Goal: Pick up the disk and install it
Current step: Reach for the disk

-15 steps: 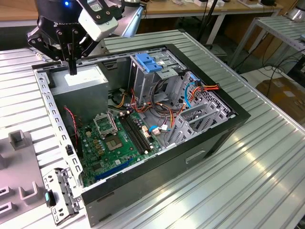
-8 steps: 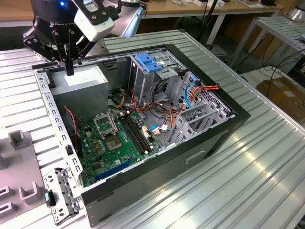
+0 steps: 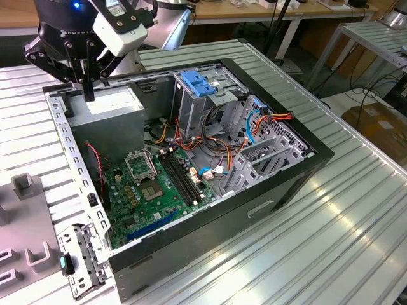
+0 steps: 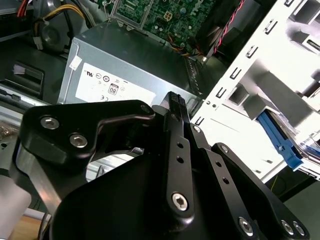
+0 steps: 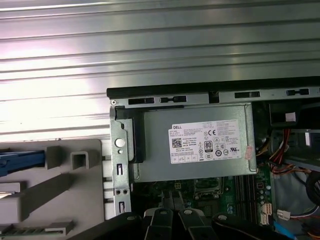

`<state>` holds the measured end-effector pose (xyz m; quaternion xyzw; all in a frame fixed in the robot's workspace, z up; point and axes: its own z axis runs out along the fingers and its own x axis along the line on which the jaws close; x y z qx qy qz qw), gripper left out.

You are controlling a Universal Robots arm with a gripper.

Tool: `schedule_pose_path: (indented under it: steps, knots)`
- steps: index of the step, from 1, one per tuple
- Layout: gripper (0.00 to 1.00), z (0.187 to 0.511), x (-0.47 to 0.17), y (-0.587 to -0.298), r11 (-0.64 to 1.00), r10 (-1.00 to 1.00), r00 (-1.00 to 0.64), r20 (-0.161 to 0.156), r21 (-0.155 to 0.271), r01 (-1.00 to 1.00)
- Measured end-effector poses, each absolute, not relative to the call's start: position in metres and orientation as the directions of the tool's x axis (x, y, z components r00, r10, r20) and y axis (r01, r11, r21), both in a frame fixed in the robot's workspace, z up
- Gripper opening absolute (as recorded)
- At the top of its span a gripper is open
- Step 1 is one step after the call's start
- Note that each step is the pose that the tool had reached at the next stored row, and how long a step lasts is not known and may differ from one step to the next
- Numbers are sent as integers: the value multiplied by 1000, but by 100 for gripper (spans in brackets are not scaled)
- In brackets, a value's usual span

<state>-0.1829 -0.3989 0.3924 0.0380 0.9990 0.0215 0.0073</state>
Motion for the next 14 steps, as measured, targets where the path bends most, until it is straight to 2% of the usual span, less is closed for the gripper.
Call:
schedule_pose_path:
  steps: [14]
  knots:
    - [11,392,-194,-399,996,76,-997,-10,43,76]
